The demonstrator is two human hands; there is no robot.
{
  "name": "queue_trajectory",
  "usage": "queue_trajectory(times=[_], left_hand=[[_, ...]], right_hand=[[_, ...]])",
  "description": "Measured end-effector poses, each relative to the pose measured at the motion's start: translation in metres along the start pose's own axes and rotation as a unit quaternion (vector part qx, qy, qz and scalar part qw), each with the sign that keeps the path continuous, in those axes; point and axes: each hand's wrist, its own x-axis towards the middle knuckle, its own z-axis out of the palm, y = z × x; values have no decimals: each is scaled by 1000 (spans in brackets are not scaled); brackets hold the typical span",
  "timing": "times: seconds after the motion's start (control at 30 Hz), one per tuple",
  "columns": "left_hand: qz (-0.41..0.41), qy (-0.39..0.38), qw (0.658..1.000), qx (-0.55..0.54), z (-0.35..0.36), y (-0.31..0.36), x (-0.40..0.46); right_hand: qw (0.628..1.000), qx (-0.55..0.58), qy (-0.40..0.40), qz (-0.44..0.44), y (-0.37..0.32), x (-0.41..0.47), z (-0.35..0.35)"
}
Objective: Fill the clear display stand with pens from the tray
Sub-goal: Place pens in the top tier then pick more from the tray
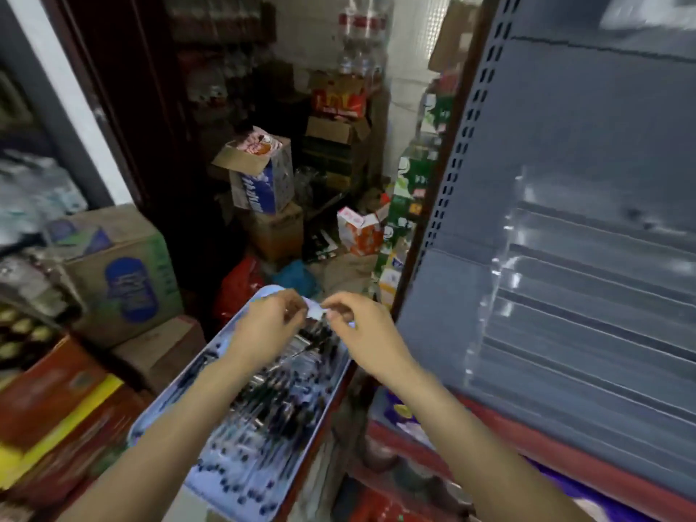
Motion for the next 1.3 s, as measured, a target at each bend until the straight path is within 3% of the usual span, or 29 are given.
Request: queue_trajectory(times=[0.17,0.37,0.5,0.77,1.07,1.2,1.3], left_hand=[[-21,-95,995,13,0,-86,5],[15,-183,981,65,23,-126,10],[58,-200,974,90,43,-120,19],[33,-279,952,125,65,-117,41],[-22,-243,969,-45,50,-126,36],[-80,-240,954,-163,42,-124,32],[-91,-224,958,-154,39,-123,28]], right_hand=[[990,-36,-74,112,23,33,87],[960,-89,-39,262,67,39,128],[947,-107,-5,303,75,53,134],[932,-114,-19,344,78,69,142],[933,-113,-20,340,82,72,144],[928,-102,-33,358,81,73,143],[926,-91,-35,365,78,74,140]])
